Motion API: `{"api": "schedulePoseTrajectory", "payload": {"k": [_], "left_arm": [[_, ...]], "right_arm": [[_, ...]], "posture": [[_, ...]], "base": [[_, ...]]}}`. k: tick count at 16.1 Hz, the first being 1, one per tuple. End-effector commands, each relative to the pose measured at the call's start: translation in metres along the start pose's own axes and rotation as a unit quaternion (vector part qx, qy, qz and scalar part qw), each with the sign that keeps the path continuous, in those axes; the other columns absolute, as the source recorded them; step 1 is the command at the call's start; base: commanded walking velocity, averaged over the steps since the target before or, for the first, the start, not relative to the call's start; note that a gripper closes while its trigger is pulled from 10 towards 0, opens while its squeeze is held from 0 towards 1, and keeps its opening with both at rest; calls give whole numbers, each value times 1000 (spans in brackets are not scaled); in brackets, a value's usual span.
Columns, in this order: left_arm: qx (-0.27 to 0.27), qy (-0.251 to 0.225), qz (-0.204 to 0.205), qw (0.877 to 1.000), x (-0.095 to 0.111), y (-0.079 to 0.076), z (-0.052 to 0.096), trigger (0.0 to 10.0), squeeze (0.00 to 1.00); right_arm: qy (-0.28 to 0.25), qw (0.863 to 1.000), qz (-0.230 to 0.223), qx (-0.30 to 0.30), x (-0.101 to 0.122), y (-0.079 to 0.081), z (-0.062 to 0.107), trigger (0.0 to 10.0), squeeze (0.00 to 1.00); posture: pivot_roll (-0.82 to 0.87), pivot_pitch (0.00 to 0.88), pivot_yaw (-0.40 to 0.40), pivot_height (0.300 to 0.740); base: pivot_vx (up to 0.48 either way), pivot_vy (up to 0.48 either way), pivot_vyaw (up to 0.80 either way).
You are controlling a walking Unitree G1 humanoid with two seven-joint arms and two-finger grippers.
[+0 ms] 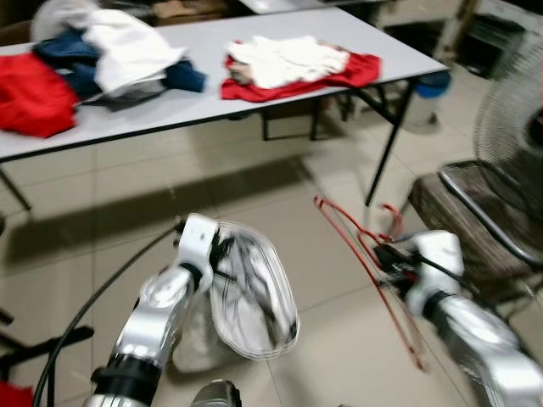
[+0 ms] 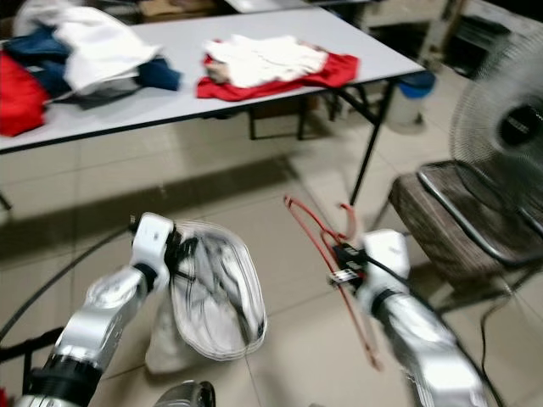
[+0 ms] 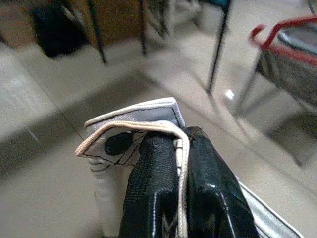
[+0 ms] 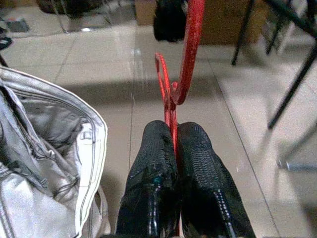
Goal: Hang hanger
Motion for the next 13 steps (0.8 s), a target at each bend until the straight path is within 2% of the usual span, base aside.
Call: {"api": "schedulePoseTrajectory", "payload": {"k": [1, 5, 6, 7, 8, 9, 10, 11, 12, 13], "left_arm": [[23, -53, -13, 998, 30, 7, -4, 10000, 0], [20, -33, -12, 999, 31, -7, -13, 10000, 0], [24, -15, -11, 1000, 27, -13, -18, 10000, 0], [29, -8, -9, 1000, 26, -13, -19, 10000, 0], [27, 5, 20, 999, 20, -15, -21, 10000, 0], [22, -6, 38, 999, 20, -18, -21, 10000, 0], [19, -31, 39, 999, 26, -17, -20, 3843, 0], [-2, -56, 20, 998, 34, -18, -18, 0, 0], [-29, -66, -38, 997, 39, -17, -17, 0, 0], [-50, -66, -121, 989, 44, -11, -17, 0, 0]], "right_arm": [[-10, 1000, 17, -11, 5, -7, -1, 10000, 0], [-4, 999, 48, -12, 7, -20, -6, 10000, 0], [-5, 998, 61, -21, 13, -32, -6, 10000, 0], [-6, 998, 61, -22, 15, -35, -6, 10000, 0], [-10, 999, 47, -16, 15, -34, -4, 10000, 0], [0, 1000, 29, -9, 10, -31, -2, 10000, 0], [7, 1000, 25, 10, 7, -24, 1, 10000, 0], [2, 999, 6, 34, 8, -17, 4, 10000, 0], [1, 998, -24, 58, 12, -11, 7, 10000, 0], [14, 995, -39, 93, 19, -5, 11, 10000, 0]], "posture": [[-142, 4, 30, 740], [-149, 14, 32, 740], [-161, 12, 36, 740], [-162, 11, 36, 740], [-166, 8, 36, 740], [-163, 11, 30, 740], [-160, 22, 22, 740], [-153, 25, 7, 740], [-154, 29, -3, 740], [-154, 32, -11, 740]], "base": [[0, -480, 800], [0, 472, 800], [0, 480, 800], [0, 480, 800], [0, 0, 0], [0, 0, 0], [0, 0, 0], [0, 0, 0], [0, 0, 0], [0, 0, 0]]}}
Point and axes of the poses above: a point about 5 cm out from each wrist's last joint towards the gripper, its own z axis pointing back from the gripper into the wrist, its own x axis along the axis of the wrist's last joint, y = z × x, the point moved 3 cm from there along -z, pointing out of the wrist towards the gripper, and after that the axes turned 12 degrees about -z, right-handed, at the moved point
